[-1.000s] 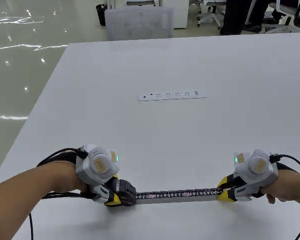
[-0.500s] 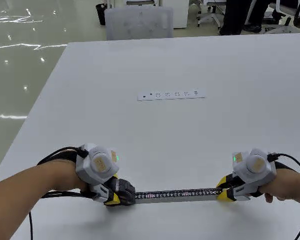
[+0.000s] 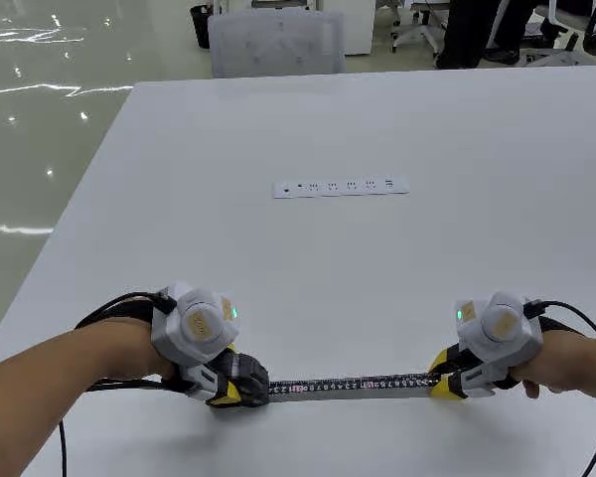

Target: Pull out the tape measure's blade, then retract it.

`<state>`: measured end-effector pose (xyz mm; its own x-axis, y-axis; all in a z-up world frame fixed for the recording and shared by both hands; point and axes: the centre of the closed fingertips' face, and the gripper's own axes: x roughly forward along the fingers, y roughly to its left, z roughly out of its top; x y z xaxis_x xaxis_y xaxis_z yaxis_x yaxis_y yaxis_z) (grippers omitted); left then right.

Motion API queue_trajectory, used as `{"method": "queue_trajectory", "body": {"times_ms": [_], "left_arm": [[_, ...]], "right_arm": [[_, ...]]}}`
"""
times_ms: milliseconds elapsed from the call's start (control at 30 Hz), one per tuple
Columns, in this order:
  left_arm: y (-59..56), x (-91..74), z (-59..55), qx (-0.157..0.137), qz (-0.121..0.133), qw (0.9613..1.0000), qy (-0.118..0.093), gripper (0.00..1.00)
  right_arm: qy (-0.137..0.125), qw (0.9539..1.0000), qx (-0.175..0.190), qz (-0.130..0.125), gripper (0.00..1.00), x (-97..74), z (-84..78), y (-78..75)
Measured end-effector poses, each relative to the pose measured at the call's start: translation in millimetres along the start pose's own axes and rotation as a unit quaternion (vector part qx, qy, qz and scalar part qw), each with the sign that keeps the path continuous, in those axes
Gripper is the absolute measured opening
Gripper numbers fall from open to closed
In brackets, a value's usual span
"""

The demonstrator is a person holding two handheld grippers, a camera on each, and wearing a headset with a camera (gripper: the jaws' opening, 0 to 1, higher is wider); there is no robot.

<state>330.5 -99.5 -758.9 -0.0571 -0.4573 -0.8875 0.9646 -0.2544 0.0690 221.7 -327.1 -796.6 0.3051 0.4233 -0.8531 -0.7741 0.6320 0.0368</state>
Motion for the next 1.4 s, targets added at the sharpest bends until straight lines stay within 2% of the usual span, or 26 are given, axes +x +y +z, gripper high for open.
{"method": "queue_trajectory", "body": {"times_ms": [267, 400, 533, 600, 633, 700, 767, 800, 867, 900, 933, 1033, 1100, 1133, 1200, 1333, 1367, 1400], "left_arm": [[0.1, 0.0, 0.4, 0.003, 0.001, 1.0000, 0.000, 0.31], [-0.5, 0.1, 0.4, 0.012, 0.009, 0.9999, -0.005, 0.31], [1.0, -0.1, 0.3, 0.009, 0.015, 0.9998, -0.013, 0.32], [1.9, -0.4, 0.4, -0.001, 0.018, 0.9996, -0.020, 0.32], [3.1, -0.5, -1.8, -0.029, 0.026, 0.9990, -0.022, 0.33], [6.5, -0.9, -3.9, -0.059, 0.035, 0.9972, -0.030, 0.36], [12.2, -2.9, -10.0, -0.094, 0.055, 0.9933, -0.038, 0.41], [14.9, -4.6, -13.6, -0.113, 0.065, 0.9905, -0.042, 0.43], [18.3, -8.2, -17.8, -0.141, 0.079, 0.9853, -0.055, 0.48], [18.4, -11.3, -19.9, -0.166, 0.085, 0.9803, -0.066, 0.50], [18.8, -13.3, -21.2, -0.179, 0.087, 0.9771, -0.074, 0.51], [22.3, -20.3, -26.9, -0.222, 0.101, 0.9647, -0.100, 0.54], [23.3, -25.6, -32.0, -0.245, 0.112, 0.9563, -0.114, 0.55], [22.3, -28.4, -35.2, -0.261, 0.114, 0.9511, -0.120, 0.57], [21.8, -32.7, -39.6, -0.281, 0.121, 0.9430, -0.130, 0.61], [20.0, -42.7, -50.3, -0.316, 0.139, 0.9259, -0.155, 0.70], [19.4, -44.3, -52.2, -0.320, 0.141, 0.9234, -0.159, 0.72], [17.3, -47.3, -53.0, -0.331, 0.143, 0.9175, -0.169, 0.74]], "right_arm": [[0.003, 1.0000, 0.000, 0.001, 0.14, 0.7, -1.2, -0.9], [0.007, 1.0000, -0.001, 0.000, 0.14, 0.3, -0.5, 0.0], [0.010, 0.9999, 0.000, -0.004, 0.15, 0.4, -0.1, 0.1], [0.011, 0.9999, 0.003, -0.009, 0.15, 0.8, 0.4, -0.2], [0.012, 0.9998, 0.005, -0.011, 0.15, 0.8, 0.8, 0.3], [0.012, 0.9998, 0.008, -0.016, 0.15, 0.5, 1.3, 0.9], [0.007, 0.9996, 0.011, -0.027, 0.16, 1.2, 0.7, 0.3], [0.000, 0.9989, 0.023, -0.040, 0.17, 0.3, 1.7, -2.0], [-0.020, 0.9974, 0.051, -0.048, 0.18, -1.4, 5.3, -1.4], [-0.035, 0.9959, 0.062, -0.055, 0.19, -3.1, 8.1, -2.2], [-0.043, 0.9954, 0.061, -0.060, 0.20, -4.6, 9.3, -3.2], [-0.050, 0.9932, 0.072, -0.077, 0.22, -10.2, 8.1, -4.0], [-0.064, 0.9908, 0.084, -0.084, 0.23, -13.0, 8.0, -3.0], [-0.068, 0.9900, 0.086, -0.089, 0.24, -14.7, 6.2, -2.1], [-0.070, 0.9893, 0.090, -0.091, 0.27, -16.8, 3.3, 2.1], [-0.089, 0.9842, 0.109, -0.107, 0.32, -26.4, -3.3, 7.9], [-0.094, 0.9829, 0.114, -0.110, 0.33, -28.4, -4.8, 8.7], [-0.102, 0.9811, 0.116, -0.117, 0.33, -32.6, -7.3, 9.6]]}}
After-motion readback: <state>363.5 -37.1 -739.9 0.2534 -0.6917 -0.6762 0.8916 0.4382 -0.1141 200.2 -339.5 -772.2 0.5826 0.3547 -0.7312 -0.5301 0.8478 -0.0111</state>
